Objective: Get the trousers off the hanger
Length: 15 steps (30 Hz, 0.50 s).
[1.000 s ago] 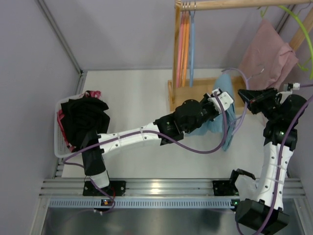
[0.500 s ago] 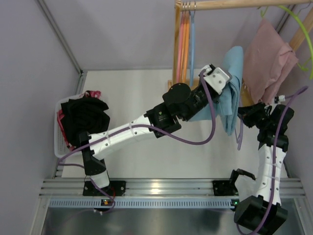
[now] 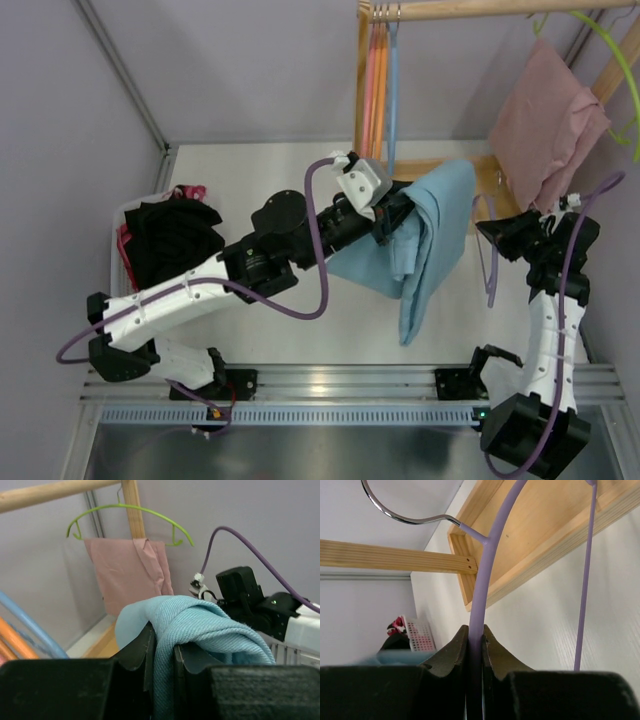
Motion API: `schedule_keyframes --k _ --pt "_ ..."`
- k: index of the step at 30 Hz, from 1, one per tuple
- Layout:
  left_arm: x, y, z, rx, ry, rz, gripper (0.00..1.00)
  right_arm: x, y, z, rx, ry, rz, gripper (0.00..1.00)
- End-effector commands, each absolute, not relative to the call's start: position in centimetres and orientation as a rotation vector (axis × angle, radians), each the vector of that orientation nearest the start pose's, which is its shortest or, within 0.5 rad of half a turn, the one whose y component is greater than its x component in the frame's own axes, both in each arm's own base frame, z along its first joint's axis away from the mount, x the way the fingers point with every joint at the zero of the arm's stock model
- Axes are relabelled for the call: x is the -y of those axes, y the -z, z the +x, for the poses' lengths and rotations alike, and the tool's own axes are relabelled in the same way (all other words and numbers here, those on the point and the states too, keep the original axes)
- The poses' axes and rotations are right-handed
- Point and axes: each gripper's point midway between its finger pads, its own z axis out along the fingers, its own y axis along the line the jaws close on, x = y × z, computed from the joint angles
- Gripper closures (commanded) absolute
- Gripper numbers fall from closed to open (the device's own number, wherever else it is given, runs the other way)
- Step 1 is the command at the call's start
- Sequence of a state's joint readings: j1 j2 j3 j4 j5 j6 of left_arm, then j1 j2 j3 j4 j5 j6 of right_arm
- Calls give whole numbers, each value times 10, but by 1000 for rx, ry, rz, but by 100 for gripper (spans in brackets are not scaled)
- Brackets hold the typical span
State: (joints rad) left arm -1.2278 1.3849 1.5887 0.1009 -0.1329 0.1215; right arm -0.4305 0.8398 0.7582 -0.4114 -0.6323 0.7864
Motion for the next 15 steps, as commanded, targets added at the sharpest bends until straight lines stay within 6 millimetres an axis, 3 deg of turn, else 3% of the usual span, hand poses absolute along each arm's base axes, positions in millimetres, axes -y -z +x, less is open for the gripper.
schedule_keyframes --k 1,3,4,6,7,9,10,11,13,15 --pt "359 -576 152 -971 990 593 100 -1 -265 293 -1817 -826 738 100" --pt "342 -577 150 -980 973 574 100 0 -268 295 -1815 -822 730 100" --pt "340 -564 153 -1015 941 599 100 0 -268 295 -1820 -820 727 100" --pt "322 -561 155 -1032 894 584 100 0 -272 297 -1820 -819 713 100" --pt "321 -542 157 -1051 833 635 100 0 -273 298 -1824 -823 700 100" --pt "294 -538 156 -1049 777 618 100 0 -277 300 -1828 -824 687 100" --pt "291 -517 161 -1097 732 638 100 0 -278 301 -1831 -823 675 100" --pt "276 -514 159 -1116 714 631 100 0 -278 302 -1833 -823 672 100" --pt "264 -499 161 -1173 704 619 100 1 -279 303 -1833 -818 665 100" --pt "240 -488 183 -1257 639 547 100 2 -278 305 -1837 -818 667 100"
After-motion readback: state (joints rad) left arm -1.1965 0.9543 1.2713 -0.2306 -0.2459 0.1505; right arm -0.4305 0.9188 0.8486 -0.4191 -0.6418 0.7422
